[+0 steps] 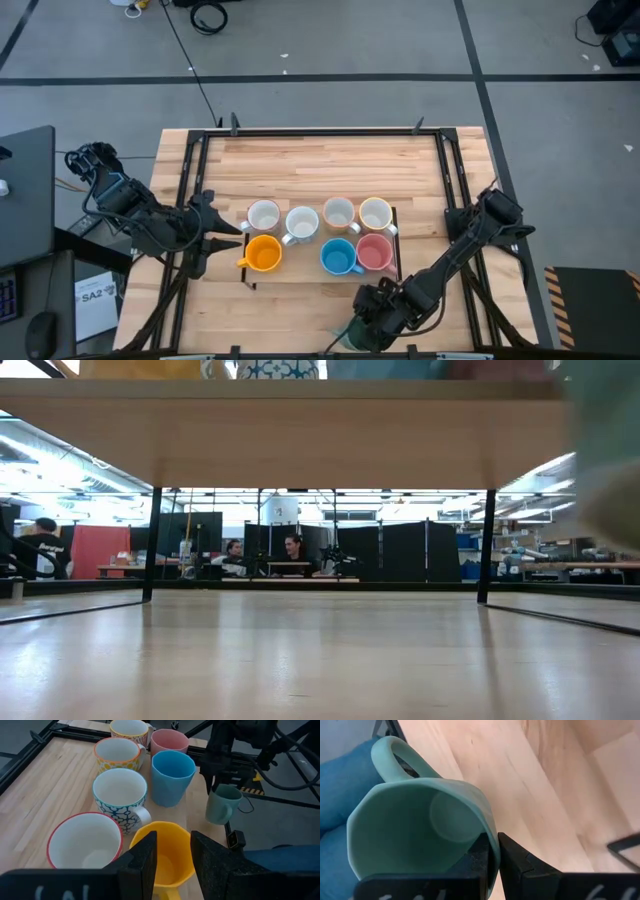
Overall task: Place coffee mugs
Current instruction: Put the green mug on the shelf
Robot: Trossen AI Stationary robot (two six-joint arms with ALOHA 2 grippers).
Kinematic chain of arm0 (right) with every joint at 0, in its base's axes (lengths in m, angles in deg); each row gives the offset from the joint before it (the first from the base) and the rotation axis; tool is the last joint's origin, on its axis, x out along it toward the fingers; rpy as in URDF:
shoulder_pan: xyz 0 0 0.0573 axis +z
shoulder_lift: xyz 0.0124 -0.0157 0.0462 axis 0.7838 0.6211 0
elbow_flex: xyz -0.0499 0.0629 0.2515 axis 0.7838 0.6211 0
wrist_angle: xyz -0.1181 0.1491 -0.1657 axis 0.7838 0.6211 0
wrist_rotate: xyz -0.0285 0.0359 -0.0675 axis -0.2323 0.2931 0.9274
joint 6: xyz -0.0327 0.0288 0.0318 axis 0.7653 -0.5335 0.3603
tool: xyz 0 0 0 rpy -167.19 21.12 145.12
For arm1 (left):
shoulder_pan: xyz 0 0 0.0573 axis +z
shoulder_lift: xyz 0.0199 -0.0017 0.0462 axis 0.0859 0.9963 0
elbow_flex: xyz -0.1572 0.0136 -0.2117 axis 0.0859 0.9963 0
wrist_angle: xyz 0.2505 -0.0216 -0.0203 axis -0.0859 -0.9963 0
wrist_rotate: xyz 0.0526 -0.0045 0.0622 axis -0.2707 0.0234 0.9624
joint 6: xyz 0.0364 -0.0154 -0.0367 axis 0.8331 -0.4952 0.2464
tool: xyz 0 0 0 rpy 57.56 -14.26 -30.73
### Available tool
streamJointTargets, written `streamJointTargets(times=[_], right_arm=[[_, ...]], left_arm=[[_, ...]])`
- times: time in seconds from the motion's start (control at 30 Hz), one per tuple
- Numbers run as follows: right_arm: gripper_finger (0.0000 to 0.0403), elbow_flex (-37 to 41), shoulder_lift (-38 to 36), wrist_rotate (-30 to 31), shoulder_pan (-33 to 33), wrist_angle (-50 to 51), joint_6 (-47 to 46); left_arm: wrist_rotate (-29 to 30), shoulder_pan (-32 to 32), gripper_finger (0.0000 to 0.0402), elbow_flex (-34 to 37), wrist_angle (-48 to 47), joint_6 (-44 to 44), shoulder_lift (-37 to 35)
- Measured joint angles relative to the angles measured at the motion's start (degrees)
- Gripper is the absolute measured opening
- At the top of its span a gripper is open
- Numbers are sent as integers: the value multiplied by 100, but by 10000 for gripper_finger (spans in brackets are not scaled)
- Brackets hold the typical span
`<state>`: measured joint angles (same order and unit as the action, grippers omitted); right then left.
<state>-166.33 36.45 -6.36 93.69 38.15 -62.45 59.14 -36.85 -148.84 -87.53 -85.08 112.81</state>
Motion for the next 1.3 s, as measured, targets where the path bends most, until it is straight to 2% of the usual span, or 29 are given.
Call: streamJointTargets(times=[0.3,0.53,1.3], right_arm=[[30,-4,-3,-39,356,503,-864],[30,-3,-7,70,378,780,-1628],[42,-4,-9,-51,182,769,-1791]], left_arm=[[1,2,123,0,1,-1,0],[1,2,123,0,0,-1,0],[2,1,123,0,2,4,0]])
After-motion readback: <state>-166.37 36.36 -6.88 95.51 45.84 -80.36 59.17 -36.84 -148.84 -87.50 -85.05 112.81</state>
